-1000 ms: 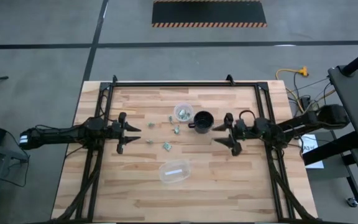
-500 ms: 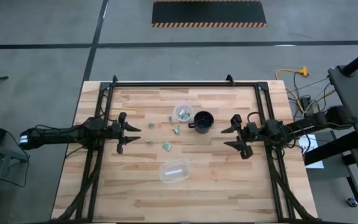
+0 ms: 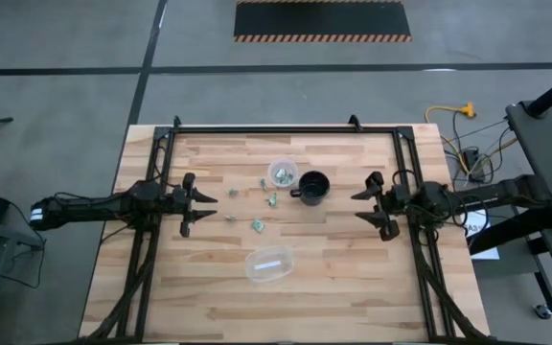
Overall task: Pick and place Stevia / Truvia into bins
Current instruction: Put the stevia packet into the top transparent container
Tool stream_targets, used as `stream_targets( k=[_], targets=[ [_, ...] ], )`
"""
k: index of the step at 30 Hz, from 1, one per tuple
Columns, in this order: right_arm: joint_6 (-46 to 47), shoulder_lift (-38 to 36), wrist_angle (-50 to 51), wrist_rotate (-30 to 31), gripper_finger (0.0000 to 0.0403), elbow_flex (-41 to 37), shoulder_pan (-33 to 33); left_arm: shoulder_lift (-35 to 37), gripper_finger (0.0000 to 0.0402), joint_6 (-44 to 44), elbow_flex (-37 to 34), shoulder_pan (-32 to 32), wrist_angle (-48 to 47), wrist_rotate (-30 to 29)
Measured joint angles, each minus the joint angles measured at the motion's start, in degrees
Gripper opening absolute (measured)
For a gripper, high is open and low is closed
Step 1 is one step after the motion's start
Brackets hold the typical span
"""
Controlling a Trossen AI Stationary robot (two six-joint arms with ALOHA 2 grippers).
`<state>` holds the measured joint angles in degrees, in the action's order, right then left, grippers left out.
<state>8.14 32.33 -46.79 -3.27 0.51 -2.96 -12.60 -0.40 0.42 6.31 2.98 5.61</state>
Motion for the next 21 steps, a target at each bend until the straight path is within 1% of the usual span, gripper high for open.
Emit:
stream_targets(
  k=[18, 21],
  targets=[
    [-1.9, -24.44, 27.0, 0.58, 0.0221, 0.02, 0.02, 0.0, 0.0132, 0.0, 0.0, 0.0, 0.01, 0.01],
    [-2.32, -27.9, 32.35, 3.11, 0.0221, 0.0, 0.02, 0.0, 0.0132, 0.0, 0.0, -0.01, 0.01, 0.0]
  ],
)
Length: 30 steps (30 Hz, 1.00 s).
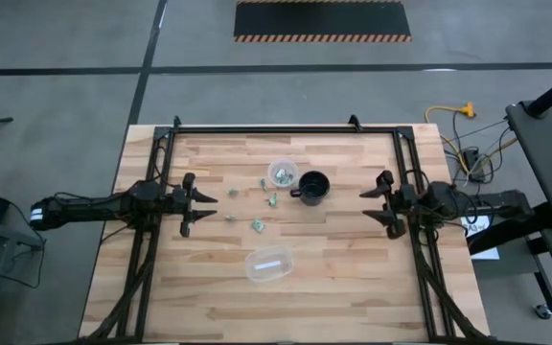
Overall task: Pick and place Stevia / Truvia into bins
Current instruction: Put the stevia packet into the top transparent container
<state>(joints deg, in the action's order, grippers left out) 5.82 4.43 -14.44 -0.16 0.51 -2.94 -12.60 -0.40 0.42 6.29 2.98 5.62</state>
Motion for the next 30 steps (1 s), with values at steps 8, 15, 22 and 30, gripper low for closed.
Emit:
stream_targets(
  k=[8, 15, 22, 30],
  targets=[
    [-2.31, -4.3, 9.99, 6.25, 0.0221, 0.02, -0.02, 0.0, 0.0132, 0.0, 0.0, 0.0, 0.0, -0.01],
    [-5.62, -3.87, 12.91, 6.36, 0.0221, 0.02, -0.04, -0.05, 0.0132, 0.0, 0.0, 0.01, -0.03, -0.01],
    [-7.05, -3.89, 13.01, 6.27, 0.0221, 0.02, -0.04, 0.0, 0.0132, 1.29, 0.0, 0.01, -0.02, 0.01],
    [-8.63, -3.87, 13.01, 6.2, 0.0221, 0.02, -0.04, 0.0, 0.0132, 1.53, 0.01, -0.01, 0.46, 0.01]
  ],
)
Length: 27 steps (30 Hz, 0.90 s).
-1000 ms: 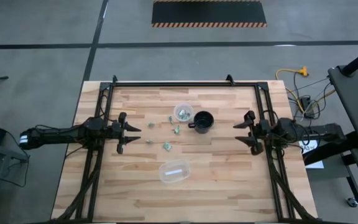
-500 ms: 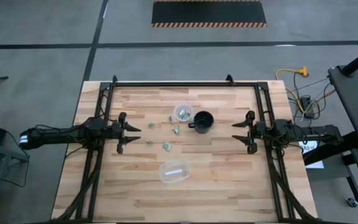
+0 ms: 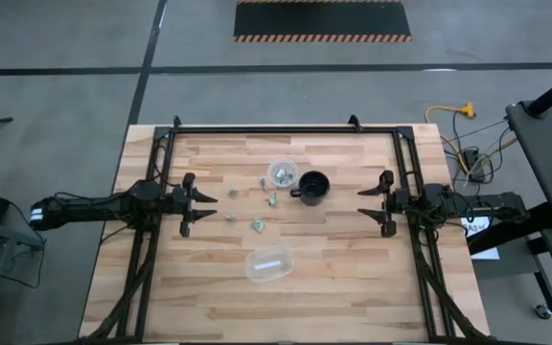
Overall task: Pick and place Stevia / Truvia into bins
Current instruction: Put the stevia packet into the top transparent container
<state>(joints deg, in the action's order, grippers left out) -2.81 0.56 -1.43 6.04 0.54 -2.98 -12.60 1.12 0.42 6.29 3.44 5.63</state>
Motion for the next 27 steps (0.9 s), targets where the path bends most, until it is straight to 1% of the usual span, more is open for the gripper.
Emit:
stream_targets(
  k=[15, 20, 23, 27],
  targets=[
    [-0.07, 0.0, -0.04, 0.0, 0.0221, 0.0, 0.0, -0.07, 0.0132, -0.04, -0.02, 0.01, 1.05, 0.0],
    [-0.37, 0.0, -0.04, 0.0, 0.0221, 0.0, 0.0, -0.03, 0.0132, 0.02, -0.02, 0.02, 3.13, -1.7],
    [-0.07, -0.01, -0.06, 0.0, 0.0221, 0.0, 0.0, -0.13, 0.0132, -0.02, -0.02, 0.02, 5.71, -1.6],
    [-0.61, 0.0, -0.07, 0.0, 0.0221, 0.0, 0.0, -0.56, 0.0132, 0.07, -0.06, 0.02, 11.94, -1.57]
  ],
)
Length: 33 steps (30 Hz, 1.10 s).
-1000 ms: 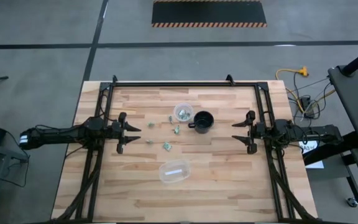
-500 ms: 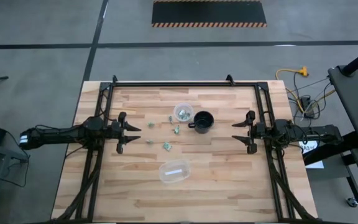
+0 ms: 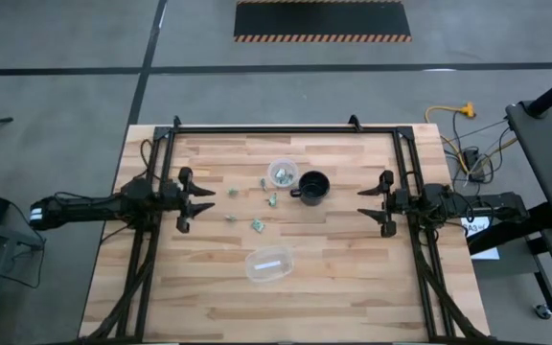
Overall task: Pick and place Stevia / Truvia into bins
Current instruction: Put the stevia packet into the top transparent container
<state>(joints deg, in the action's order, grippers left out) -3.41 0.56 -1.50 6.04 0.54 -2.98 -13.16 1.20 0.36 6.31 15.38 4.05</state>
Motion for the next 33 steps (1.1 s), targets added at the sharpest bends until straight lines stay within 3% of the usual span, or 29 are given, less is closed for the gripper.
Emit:
stream_targets(
  k=[6, 19, 29, 33],
  targets=[
    [0.25, -0.01, 0.0, 0.0, 0.0221, 0.0, 0.0, -1.71, 0.0132, 7.3, 0.0, -0.02, 7.42, -0.2],
    [0.31, 0.02, -0.02, 0.0, 0.0221, 0.0, 0.0, -9.02, 0.0132, 22.43, 0.0, -0.04, 14.08, -2.82],
    [0.36, 0.02, -0.02, 0.02, 0.0221, 0.0, 0.01, -19.1, 0.0132, 14.68, 4.9, -0.6, 13.96, 3.23],
    [0.36, 0.02, -0.02, 0.0, 0.0221, 0.01, 0.01, -24.76, 0.0132, 9.68, 8.89, -3.02, 8.24, 3.8]
  ],
)
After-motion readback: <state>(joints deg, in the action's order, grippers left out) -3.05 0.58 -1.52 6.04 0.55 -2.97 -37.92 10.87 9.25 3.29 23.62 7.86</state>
